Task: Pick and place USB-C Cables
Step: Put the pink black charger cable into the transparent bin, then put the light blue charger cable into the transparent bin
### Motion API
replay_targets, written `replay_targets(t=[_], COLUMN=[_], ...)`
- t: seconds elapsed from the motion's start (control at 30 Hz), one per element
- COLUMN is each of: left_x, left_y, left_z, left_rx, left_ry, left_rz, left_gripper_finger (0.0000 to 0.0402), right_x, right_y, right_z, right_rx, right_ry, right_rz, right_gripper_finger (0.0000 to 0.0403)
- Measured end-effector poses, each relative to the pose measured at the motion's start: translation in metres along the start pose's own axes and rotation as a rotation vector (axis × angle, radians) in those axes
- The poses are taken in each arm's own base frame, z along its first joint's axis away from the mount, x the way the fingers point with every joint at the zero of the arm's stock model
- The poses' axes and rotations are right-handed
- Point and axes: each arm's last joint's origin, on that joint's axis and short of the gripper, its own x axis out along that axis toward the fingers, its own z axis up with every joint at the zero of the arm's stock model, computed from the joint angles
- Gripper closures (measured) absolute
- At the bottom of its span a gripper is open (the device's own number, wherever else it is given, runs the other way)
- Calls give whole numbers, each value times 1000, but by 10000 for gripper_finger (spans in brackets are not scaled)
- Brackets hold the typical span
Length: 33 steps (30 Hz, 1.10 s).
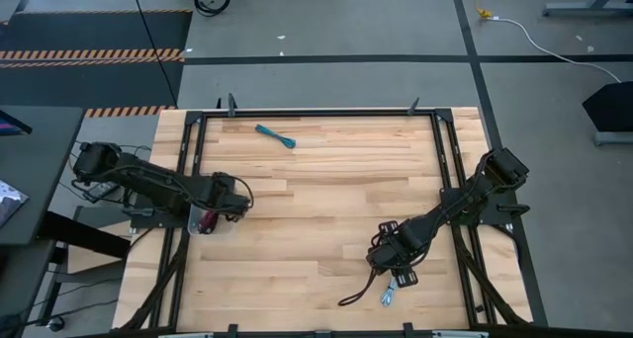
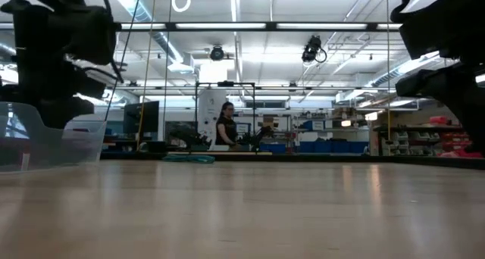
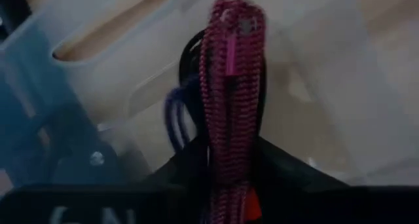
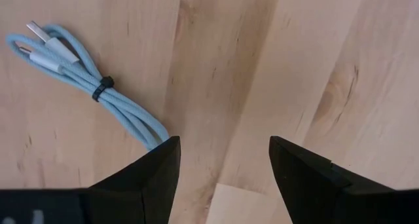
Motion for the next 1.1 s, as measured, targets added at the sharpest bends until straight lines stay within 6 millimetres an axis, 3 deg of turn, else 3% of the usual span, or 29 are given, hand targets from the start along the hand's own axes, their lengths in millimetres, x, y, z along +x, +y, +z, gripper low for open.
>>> replay_targets(t=[0.2, 0.33, 0.53, 0.73, 0.93, 1.1], left_x=[-9, -22, -43, -44, -46, -70], left_y=[-2, -6, -11, -10, -13, -22], left_z=[2, 7, 16, 16, 18, 27], left_rx=[1, 11, 35, 39, 52, 138], left_ry=[22, 37, 17, 26, 16, -99], left_rz=[-1, -30, -52, -53, -77, -131], left_gripper_finger=[370, 369, 256, 176, 166, 188], right_x=[0, 0, 0, 0, 0, 0], right_y=[-1, -2, -1, -1, -2, 2], right_z=[0, 1, 0, 0, -2, -2], right_rx=[-14, -1, -7, -6, -38, -125], right_ry=[0, -1, 2, 4, 23, 33], right_rz=[0, -1, -1, -1, -8, 71], right_gripper_finger=[163, 163, 163, 163, 163, 163])
